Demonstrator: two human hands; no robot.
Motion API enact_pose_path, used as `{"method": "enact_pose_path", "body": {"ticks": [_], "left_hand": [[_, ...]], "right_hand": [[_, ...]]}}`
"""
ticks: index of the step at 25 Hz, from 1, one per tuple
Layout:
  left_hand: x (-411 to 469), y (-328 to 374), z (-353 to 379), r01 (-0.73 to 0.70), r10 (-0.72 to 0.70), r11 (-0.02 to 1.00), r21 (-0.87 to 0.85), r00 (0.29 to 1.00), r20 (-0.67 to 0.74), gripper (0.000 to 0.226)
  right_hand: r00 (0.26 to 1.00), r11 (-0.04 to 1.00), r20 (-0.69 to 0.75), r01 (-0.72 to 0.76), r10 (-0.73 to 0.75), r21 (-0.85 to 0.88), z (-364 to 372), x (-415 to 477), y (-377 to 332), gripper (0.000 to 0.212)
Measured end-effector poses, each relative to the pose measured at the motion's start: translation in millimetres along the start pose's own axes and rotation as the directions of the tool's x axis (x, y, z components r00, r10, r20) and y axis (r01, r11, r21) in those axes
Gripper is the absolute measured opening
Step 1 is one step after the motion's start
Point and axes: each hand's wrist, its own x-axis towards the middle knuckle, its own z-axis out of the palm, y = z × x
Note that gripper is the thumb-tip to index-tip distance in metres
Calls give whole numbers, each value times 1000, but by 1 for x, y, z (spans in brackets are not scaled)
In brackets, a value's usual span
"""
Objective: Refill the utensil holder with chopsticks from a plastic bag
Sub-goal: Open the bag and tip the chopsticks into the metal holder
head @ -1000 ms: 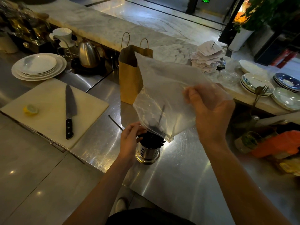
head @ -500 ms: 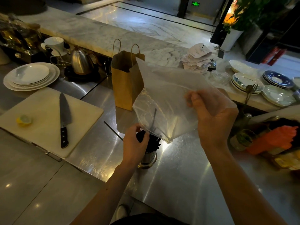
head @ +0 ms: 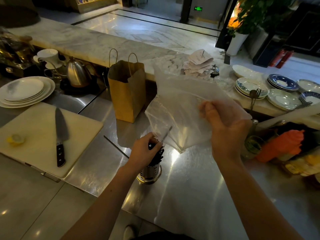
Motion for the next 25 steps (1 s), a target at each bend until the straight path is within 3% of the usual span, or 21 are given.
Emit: {"method": "enact_pose_path", "body": {"ticks": [7, 10, 15, 19, 21, 23, 25], "left_hand": [[8, -2, 8, -41, 39, 988, 149, 999, 16, 14], [9, -6, 7, -32, 32, 980, 194, 999, 6, 14], [6, -9, 6, 9, -2, 987, 162, 999, -40, 9], [3, -2, 7, 36, -20, 990, 135, 993, -119, 13], [2, 0, 7, 41, -15, 986, 160, 987, -160, 14], [-1, -1, 6, 25, 10, 983, 181, 982, -189, 14], [-5, -1, 6, -10, 49, 979, 204, 981, -187, 14]], "right_hand": [[998, 998, -32, 60, -60, -4, -13, 12, 2, 5], [994, 994, -91, 68, -60, 90, -21, 21, 6, 14], [955, 958, -226, -131, 191, 255, -32, 26, 38, 6], [829, 797, -223, -363, 513, 482, -47, 22, 71, 19], [781, 685, -134, -434, 609, 585, -60, 23, 92, 11], [729, 661, -127, -514, 672, 548, -77, 22, 122, 17], [762, 771, -133, -606, 633, 195, -94, 12, 157, 17]]}}
